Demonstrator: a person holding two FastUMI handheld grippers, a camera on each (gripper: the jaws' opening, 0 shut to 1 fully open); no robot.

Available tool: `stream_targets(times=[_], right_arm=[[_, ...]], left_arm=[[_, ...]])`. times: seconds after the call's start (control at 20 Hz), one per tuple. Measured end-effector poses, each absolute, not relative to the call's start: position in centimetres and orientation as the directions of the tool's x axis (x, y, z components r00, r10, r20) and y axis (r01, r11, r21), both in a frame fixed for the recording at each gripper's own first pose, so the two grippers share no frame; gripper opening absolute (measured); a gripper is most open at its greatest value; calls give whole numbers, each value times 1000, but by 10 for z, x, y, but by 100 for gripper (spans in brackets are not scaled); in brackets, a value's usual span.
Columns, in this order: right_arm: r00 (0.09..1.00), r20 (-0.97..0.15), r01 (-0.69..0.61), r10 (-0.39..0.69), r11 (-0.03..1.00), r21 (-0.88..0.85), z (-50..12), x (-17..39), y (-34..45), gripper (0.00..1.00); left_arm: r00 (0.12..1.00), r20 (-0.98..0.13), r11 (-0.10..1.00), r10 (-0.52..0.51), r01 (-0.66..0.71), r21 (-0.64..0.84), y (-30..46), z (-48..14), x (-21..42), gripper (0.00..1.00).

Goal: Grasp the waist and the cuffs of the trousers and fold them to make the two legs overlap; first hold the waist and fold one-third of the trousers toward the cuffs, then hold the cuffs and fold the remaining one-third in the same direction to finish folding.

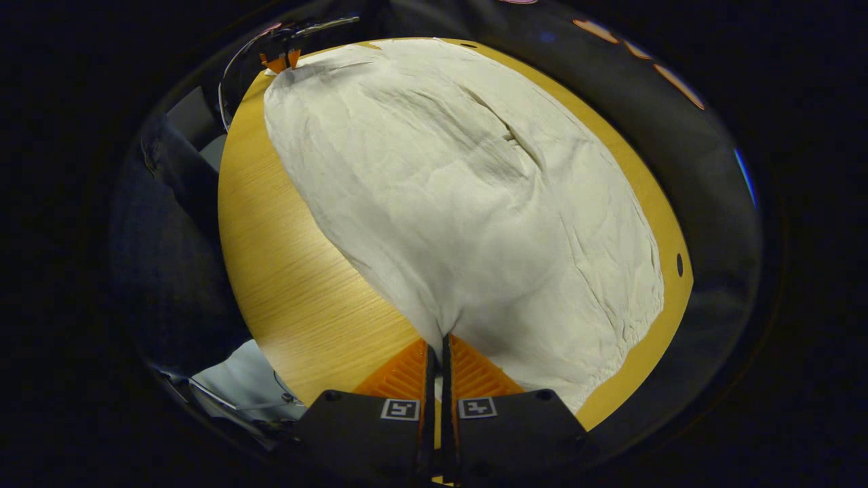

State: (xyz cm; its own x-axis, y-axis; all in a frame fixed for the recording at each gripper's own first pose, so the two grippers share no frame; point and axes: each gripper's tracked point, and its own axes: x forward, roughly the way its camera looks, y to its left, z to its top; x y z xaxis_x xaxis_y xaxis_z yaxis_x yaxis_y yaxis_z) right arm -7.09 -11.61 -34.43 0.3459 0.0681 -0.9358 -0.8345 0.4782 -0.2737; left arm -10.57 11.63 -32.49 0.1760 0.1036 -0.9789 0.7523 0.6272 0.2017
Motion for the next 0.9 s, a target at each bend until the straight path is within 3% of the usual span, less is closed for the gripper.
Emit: stream_targets(times=[0.35, 0.65, 0.9], right_arm=[[370, -929, -721, -14, 626, -297, -333, -72, -117, 6], [528, -849, -517, 3, 795, -319, -296, -41, -108, 6], [652, -758, -338, 19, 902, -268, -261, 9, -98, 6]], left_arm=[[293, -949, 663, 113, 689, 291, 95, -319, -85, 0], [508, -856, 810, 97, 460, 365, 83, -270, -15, 0], [664, -731, 825, 156, 320, 466, 60, -214, 79, 0]])
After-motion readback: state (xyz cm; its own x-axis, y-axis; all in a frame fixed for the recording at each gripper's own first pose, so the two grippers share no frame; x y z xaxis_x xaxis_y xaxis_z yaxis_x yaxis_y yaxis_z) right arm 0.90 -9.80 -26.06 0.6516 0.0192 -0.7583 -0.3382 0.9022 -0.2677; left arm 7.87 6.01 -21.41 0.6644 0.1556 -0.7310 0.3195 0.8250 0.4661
